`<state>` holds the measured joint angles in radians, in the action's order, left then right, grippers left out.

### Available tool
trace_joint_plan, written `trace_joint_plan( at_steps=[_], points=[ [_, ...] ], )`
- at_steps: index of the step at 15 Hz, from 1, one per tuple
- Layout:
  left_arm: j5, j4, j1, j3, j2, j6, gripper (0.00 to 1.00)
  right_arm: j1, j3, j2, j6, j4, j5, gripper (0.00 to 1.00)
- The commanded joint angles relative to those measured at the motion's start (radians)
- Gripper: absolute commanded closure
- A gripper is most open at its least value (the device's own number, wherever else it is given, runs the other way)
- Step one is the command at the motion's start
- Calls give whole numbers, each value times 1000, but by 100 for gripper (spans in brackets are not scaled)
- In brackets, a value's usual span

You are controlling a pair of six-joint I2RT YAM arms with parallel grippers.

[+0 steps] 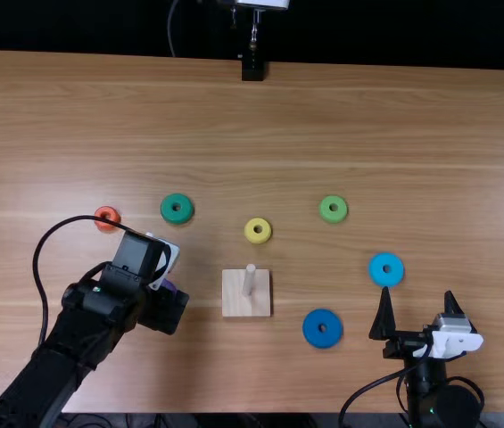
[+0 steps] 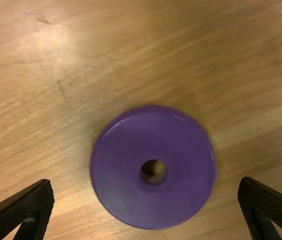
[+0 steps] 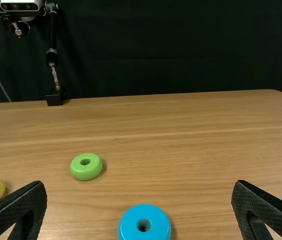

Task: Build the Hanoi tower: stack the rings onto the peg from bottom to top in this color order: purple, dark blue, light blue, dark green, light green, yellow, orange.

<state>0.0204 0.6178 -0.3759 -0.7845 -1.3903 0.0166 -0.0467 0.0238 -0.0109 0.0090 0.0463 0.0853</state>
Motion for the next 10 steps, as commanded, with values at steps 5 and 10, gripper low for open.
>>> trace_joint_plan(
  at_steps=[5, 10],
  points=[
    [-4, -5, -21, -44, -69, 28, 0, 10, -9, 11, 0, -3, -6, 0],
    [-11, -9, -26, -42, -90, 28, 0, 10, -9, 11, 2, -3, -6, 0]
  ],
)
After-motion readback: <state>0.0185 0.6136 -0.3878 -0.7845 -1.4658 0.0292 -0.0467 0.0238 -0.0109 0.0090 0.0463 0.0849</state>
